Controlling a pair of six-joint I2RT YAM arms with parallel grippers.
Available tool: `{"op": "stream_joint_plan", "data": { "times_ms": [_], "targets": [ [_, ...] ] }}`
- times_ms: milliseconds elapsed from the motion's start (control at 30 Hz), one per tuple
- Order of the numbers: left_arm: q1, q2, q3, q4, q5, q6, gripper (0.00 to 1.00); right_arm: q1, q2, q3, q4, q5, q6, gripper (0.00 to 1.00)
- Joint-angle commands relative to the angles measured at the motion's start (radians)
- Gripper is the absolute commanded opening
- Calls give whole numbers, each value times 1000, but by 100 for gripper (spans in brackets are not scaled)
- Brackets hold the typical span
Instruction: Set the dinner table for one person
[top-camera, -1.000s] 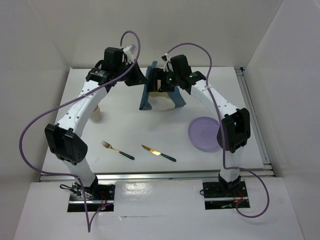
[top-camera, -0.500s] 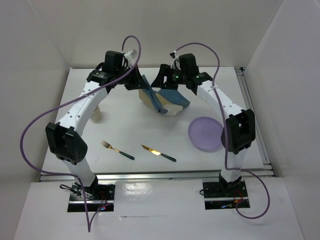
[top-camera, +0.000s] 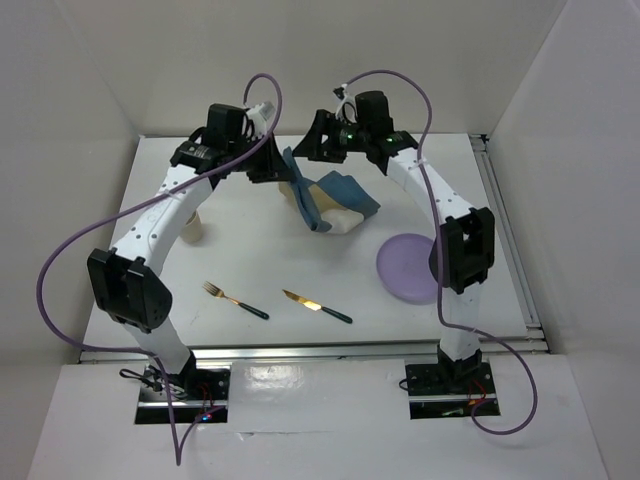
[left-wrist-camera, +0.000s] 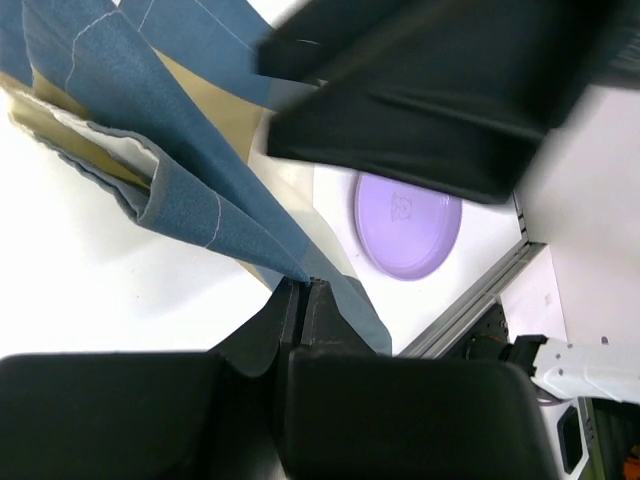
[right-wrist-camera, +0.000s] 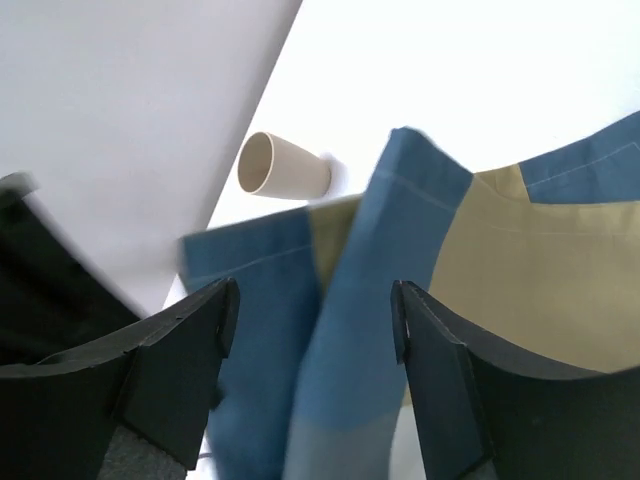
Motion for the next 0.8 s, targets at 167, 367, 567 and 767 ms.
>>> {"op": "stream_joint_plan", "data": {
  "times_ms": [167,367,567,767],
  "targets": [
    [24,-87,-17,15,23,41,0,49,151,162,-68,-59,-1,61],
    [33,-96,-36,15,32,41,0,49,104,130,-27,-4,8,7],
    [93,-105,-36,6,32,41,0,20,-65,66,-27,186,28,0],
    [180,-96,53,-3,51,20,0,-9,-299,-32,36,378,67,0]
  ]
}}
